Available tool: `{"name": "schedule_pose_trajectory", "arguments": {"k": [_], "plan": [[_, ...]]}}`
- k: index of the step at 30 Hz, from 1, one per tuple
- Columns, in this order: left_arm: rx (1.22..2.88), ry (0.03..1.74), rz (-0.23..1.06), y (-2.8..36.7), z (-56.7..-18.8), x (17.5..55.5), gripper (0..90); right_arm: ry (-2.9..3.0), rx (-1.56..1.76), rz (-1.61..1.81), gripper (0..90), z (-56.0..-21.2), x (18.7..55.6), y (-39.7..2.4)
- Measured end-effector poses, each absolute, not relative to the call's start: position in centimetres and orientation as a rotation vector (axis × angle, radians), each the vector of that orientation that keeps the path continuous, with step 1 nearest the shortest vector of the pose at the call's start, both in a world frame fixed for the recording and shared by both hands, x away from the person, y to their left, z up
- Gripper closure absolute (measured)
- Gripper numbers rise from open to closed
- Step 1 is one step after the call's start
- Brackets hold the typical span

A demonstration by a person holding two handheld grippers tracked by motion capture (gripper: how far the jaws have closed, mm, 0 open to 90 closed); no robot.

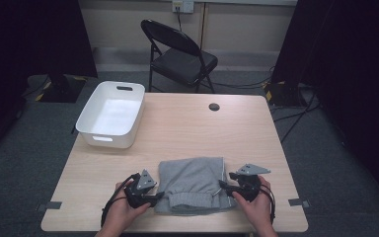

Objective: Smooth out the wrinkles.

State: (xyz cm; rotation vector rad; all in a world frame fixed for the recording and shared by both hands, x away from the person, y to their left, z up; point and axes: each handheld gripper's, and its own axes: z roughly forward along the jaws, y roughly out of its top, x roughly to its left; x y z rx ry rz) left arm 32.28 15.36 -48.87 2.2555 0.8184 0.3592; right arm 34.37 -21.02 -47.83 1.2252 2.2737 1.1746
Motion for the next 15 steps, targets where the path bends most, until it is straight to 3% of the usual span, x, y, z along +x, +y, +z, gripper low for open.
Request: {"name": "schedule_pose_trajectory", "arguments": {"k": [8,11,14,15], "plan": [[2.229,0.881,0.335,15.9,-48.9,32.5,39.9,2.283,1.258,1.163,49.3,-48.0,34.2,-22.6],[2.247,0.885,0.321,15.9,-48.9,32.6,40.4,2.333,1.235,1.133,54.0,-48.7,34.3,-21.7],[2.245,0.882,0.313,15.9,-48.9,32.5,43.1,2.378,1.213,1.106,67.7,-49.1,34.3,-21.3],[2.249,0.867,0.306,15.9,-48.9,32.4,47.9,2.390,1.207,1.112,70.0,-49.1,34.3,-21.2]]}}
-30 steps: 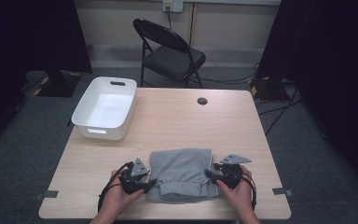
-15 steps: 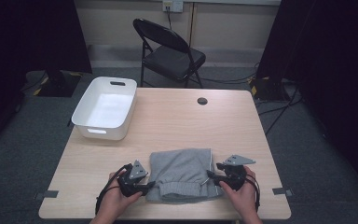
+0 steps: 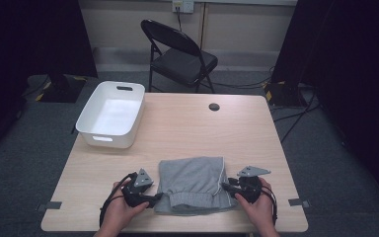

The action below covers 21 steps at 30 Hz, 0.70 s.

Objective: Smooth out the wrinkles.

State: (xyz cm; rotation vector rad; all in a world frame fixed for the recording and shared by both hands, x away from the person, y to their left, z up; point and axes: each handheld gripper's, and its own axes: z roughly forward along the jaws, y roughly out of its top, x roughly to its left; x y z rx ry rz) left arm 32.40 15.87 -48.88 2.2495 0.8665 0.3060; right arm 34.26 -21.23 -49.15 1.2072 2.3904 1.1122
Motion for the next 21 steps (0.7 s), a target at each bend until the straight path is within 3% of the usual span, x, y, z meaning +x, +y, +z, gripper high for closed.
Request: {"name": "schedule_pose_trajectory", "arguments": {"k": [5,8,21], "plan": [[2.265,0.854,0.267,15.4,-48.6,31.9,68.5,2.412,1.212,1.106,78.2,-49.2,33.9,-21.2],[2.287,0.822,0.248,15.0,-48.5,31.5,87.2,2.409,1.228,1.122,79.7,-49.3,33.7,-21.3],[2.357,0.798,0.186,15.2,-47.9,30.4,90.0,2.452,1.219,1.114,81.3,-49.0,32.3,-21.3]]}}
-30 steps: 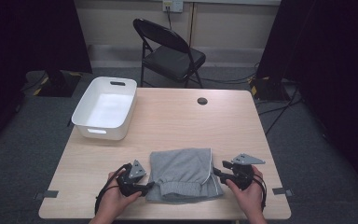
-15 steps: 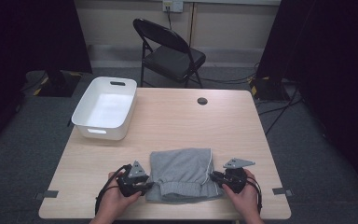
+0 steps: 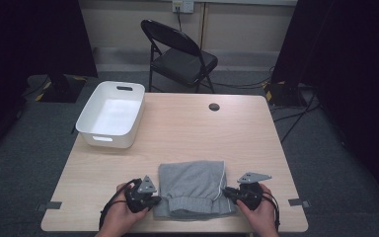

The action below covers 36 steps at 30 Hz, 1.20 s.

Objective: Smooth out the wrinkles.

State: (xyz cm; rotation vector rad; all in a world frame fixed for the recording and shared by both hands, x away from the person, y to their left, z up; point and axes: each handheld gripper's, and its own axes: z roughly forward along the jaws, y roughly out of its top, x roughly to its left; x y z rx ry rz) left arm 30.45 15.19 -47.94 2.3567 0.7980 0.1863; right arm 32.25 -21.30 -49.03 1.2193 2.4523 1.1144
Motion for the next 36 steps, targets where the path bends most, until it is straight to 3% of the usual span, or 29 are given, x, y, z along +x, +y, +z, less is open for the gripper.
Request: {"name": "schedule_pose_trajectory", "arguments": {"k": [3,6,8,13,15,17,24,36], "plan": [[2.352,0.791,0.186,15.4,-48.0,30.3,90.0,2.447,1.217,1.112,79.3,-49.0,31.8,-21.3],[2.335,0.774,0.179,15.5,-48.1,30.3,88.8,2.400,1.182,1.103,59.7,-48.7,31.7,-21.6],[2.306,0.779,0.161,15.8,-47.9,30.6,72.5,2.359,1.206,1.144,48.2,-48.6,31.9,-22.1],[2.232,0.806,0.289,16.6,-47.1,31.6,33.1,2.253,1.225,1.131,28.9,-48.2,33.0,-23.5],[2.211,0.830,0.317,17.1,-46.9,32.2,26.2,2.228,1.239,1.126,24.2,-48.4,33.6,-24.1],[2.188,0.864,0.319,17.6,-46.7,32.8,22.7,2.204,1.245,1.099,18.4,-48.6,34.2,-24.7],[2.122,0.919,0.346,19.3,-45.5,35.2,17.1,2.205,1.296,1.041,16.7,-49.7,35.1,-26.2],[2.080,0.984,0.418,20.2,-43.8,38.4,16.8,2.232,1.258,0.974,15.8,-50.1,35.1,-26.2]]}}
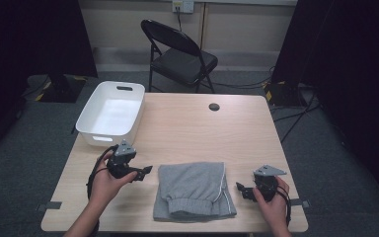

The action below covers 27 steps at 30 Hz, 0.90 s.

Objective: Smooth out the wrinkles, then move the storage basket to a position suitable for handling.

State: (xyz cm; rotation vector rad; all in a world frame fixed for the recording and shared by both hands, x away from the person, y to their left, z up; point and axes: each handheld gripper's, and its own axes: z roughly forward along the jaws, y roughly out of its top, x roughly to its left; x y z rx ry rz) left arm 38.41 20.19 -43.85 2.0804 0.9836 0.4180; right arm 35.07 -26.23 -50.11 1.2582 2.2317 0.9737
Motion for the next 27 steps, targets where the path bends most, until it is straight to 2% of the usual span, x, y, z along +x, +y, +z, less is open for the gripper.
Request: {"name": "schedule_pose_trajectory", "arguments": {"k": [27], "plan": [[1.997,1.061,0.480,20.7,-41.4,43.4,17.7,2.246,1.244,0.979,15.6,-50.1,35.1,-26.3]]}}
